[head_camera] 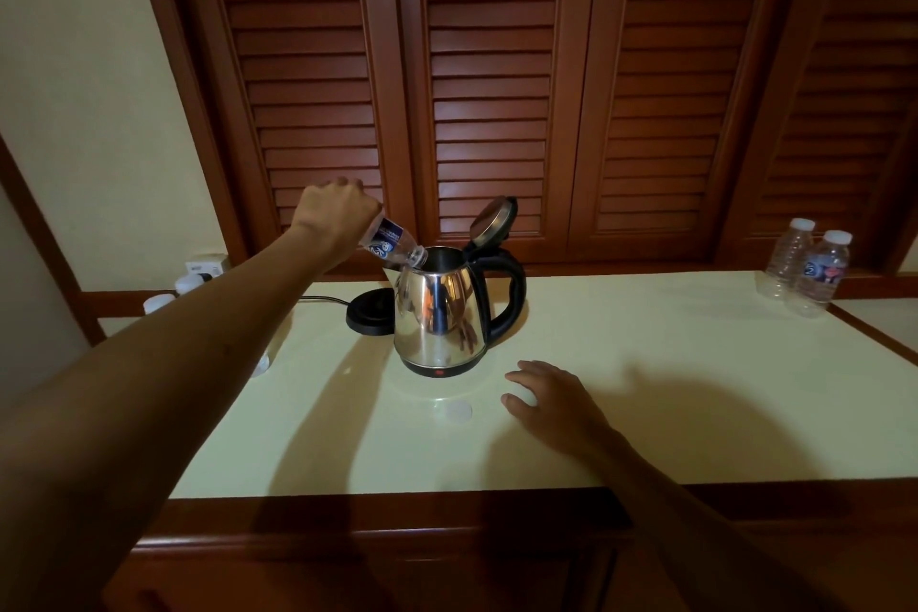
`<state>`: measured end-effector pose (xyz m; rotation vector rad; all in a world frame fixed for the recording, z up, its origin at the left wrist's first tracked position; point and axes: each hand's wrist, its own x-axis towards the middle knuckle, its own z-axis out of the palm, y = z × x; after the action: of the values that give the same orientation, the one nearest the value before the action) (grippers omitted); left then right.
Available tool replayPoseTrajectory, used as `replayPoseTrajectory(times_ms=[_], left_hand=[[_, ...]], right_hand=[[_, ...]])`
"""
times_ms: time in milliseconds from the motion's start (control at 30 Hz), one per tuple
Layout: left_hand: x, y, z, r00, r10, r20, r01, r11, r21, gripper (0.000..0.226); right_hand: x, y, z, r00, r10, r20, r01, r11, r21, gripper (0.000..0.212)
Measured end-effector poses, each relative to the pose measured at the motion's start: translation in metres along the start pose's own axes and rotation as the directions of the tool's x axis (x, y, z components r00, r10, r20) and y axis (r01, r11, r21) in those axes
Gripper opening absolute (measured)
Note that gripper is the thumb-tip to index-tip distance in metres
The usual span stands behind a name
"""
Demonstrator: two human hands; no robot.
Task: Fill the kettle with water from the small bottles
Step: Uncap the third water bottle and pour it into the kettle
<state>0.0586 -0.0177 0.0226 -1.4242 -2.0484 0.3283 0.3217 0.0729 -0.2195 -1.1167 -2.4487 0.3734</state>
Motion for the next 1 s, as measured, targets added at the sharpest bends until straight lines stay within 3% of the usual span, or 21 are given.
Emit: replayPoseTrajectory(times_ms=[467,633,867,933,1000], left_hand=[[0.002,0.006,0.004,0.984,0.08,-0.158,-0.064,0.992,0.105,0.06],[0.001,0.005,0.01,0.985,0.082,-0.155,-0.07,0.994,0.083,0.062],[-0.023,0.009,0.043,0.996,-0.086,-0.005,0.082,0.961,-0.263,0.051],[-0.034,0.014,0.056,0.986,-0.158,0.047,0.163,0.903,-0.398,0.052],[-0.048,0.022,0.069,0.973,-0.197,0.124,0.232,0.783,-0.577,0.055]], right_hand=[[0.0,0.0,0.0,1.0,0.003,-0.009,-0.003,1.0,0.012,0.048],[0.001,0.0,0.001,1.0,0.005,0.002,-0.005,1.0,-0.004,0.049],[0.0,0.0,-0.001,1.0,0.008,0.028,-0.008,1.0,-0.002,0.05],[0.0,-0.001,-0.002,0.999,0.008,0.036,-0.007,1.0,-0.009,0.049],[0.0,0.0,-0.003,0.999,-0.002,0.039,0.003,1.0,-0.01,0.048]])
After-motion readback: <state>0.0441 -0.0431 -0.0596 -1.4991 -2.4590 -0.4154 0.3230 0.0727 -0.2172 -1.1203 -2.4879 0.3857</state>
